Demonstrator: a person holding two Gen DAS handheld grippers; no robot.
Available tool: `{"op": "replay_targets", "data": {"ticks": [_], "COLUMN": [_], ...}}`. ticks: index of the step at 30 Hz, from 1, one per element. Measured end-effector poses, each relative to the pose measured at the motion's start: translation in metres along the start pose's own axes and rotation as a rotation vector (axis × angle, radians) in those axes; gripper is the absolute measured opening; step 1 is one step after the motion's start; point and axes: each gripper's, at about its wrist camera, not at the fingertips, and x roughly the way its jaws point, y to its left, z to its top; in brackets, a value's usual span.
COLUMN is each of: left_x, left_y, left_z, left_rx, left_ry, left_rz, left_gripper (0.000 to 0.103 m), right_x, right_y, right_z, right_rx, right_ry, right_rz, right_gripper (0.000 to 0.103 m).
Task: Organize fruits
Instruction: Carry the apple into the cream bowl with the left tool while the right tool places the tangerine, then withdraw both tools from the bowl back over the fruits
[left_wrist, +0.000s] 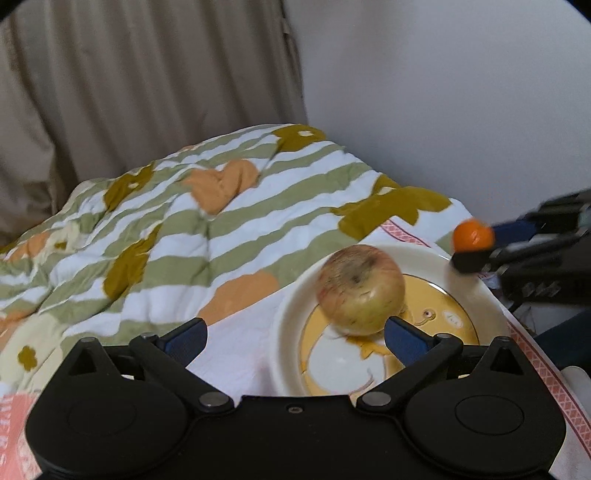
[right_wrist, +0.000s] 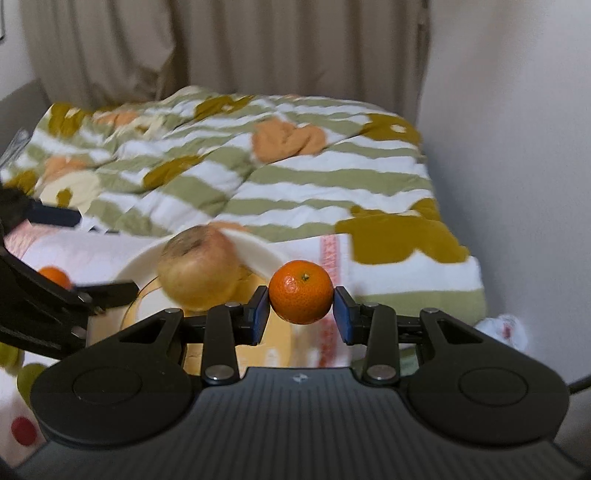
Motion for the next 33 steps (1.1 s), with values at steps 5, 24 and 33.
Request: {"op": "replay_targets", "data": {"ticks": [5,24,33], "left_x": [-0.02,-0.072,-0.127], "left_y": [0.013,0.018,0.004], "left_z": [-0.01,-0.033,-0.043], "left_rx": [-0.058,-0.183,-0.223], "left_ry": [-0.009,-0.045,-0.114], "left_rz": [0.034,0.069,0.09], "left_gripper": [0.103,0.103,0.103], "right_x": [0.024,-0.003,-0.068], "right_y": [0.021,0.043,0.038], "right_z": [-0.009,-0.023,-0.022], "right_rx": [-0.073,-0.184,-0.097], "right_ry": [0.036,-0.054,-0.079], "right_rz": [0.022,-0.021,-0.038], "right_gripper": [0.053,0.103,0.103]}}
